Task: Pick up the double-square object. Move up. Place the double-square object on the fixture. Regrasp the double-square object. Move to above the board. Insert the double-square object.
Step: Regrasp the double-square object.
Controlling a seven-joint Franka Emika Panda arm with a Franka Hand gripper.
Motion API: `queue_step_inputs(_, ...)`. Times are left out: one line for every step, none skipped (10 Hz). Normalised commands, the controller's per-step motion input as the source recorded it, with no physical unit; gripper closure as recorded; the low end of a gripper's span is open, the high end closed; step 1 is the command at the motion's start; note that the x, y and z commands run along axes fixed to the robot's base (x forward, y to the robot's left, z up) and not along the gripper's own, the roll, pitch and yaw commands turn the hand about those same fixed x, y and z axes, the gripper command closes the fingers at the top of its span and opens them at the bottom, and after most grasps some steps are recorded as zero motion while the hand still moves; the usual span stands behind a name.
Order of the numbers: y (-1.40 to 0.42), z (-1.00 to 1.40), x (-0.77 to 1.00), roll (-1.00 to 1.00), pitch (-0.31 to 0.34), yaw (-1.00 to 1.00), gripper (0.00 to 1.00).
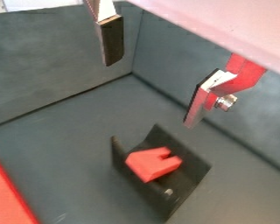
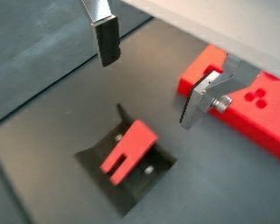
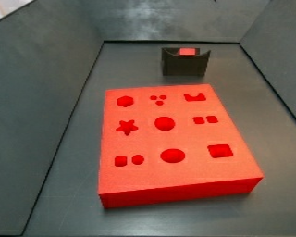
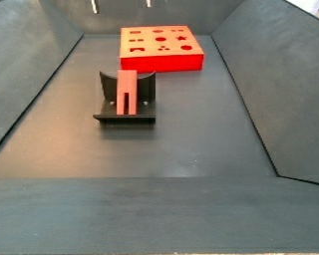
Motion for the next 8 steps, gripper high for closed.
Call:
queue_step_inputs(-0.02,0.01,-0.01,1.00,0.001,0.01,0.00)
queue_step_inputs(-0.02,0.00,0.00,1.00,0.009,0.01,0.00)
queue_step_inputs(-0.02,0.00,0.01,1.00,0.017,0.01,0.00)
queue_step_inputs(-0.02,-0.01,0.03,1.00,0.030,0.02,0.00)
queue_step_inputs(-0.03,-0.01,0.04,1.00,0.038,0.02,0.00)
queue_step_inputs(-0.03,-0.01,0.05,1.00,0.061,0.03,0.00)
queue_step_inputs(-0.03,-0.01,0.07,1.00,0.074,0.03,0.00)
queue_step_inputs(-0.04,-0.01,0.08,1.00,0.123,0.05,0.00)
